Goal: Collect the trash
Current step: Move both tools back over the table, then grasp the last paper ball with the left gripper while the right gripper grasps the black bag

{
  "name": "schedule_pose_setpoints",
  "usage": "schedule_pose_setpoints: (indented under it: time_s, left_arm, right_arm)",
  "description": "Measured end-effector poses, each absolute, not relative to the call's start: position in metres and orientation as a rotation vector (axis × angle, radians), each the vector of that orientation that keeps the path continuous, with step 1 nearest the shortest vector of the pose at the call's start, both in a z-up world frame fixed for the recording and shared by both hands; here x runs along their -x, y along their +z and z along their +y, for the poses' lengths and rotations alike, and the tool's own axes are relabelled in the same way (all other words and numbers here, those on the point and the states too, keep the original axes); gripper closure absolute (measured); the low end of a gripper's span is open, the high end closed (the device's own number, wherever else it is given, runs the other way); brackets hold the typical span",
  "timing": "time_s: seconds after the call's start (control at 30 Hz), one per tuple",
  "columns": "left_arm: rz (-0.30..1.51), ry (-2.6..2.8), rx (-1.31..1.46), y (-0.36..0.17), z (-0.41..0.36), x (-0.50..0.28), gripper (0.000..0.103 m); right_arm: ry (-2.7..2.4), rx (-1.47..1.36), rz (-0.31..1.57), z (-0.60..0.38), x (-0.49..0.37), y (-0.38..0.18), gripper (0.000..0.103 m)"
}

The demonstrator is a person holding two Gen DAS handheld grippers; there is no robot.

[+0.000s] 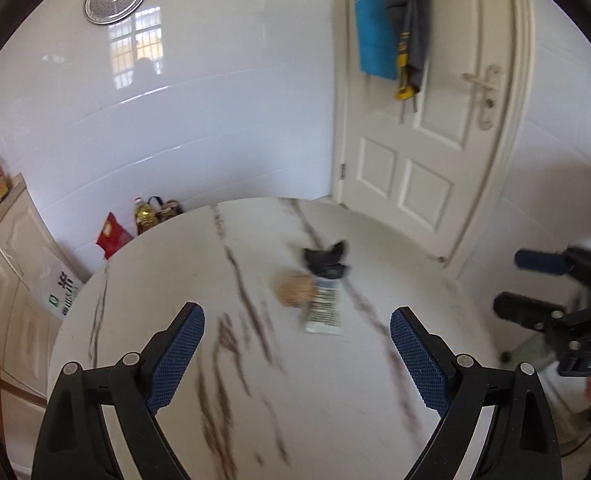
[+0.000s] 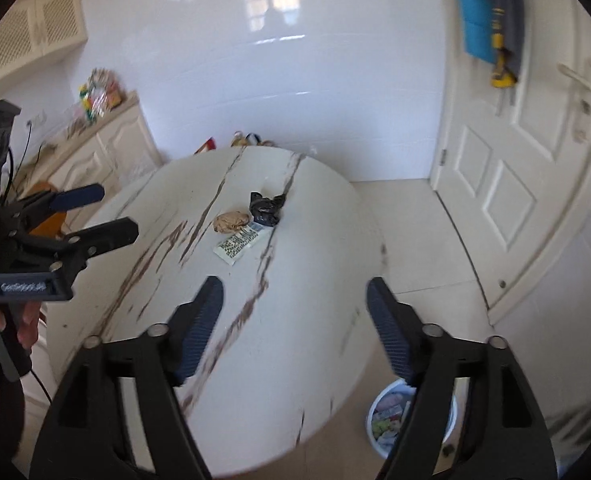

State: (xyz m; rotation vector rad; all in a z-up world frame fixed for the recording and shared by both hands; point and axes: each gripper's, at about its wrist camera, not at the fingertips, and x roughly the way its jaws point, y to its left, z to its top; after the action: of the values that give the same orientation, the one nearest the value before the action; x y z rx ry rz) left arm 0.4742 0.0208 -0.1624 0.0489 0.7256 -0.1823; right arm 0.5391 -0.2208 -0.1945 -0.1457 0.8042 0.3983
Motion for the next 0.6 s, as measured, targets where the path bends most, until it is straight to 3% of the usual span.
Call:
schedule_pose_setpoints:
  time_s: [0.53,0.6]
  left_arm:
    - [0.893,-0.166,-0.123,-0.243,-0.001,-0.639,0.018]
    - [0.904,-0.165,-0.121,-0.251,-0.001,-0.646,0.024]
  right_arm:
    - [0.466,0.145,0.884,-0.201,-0.647,-0.252,0.03]
    - [0.476,0.136,0.891,-0.2,-0.652,-0.256,0.03]
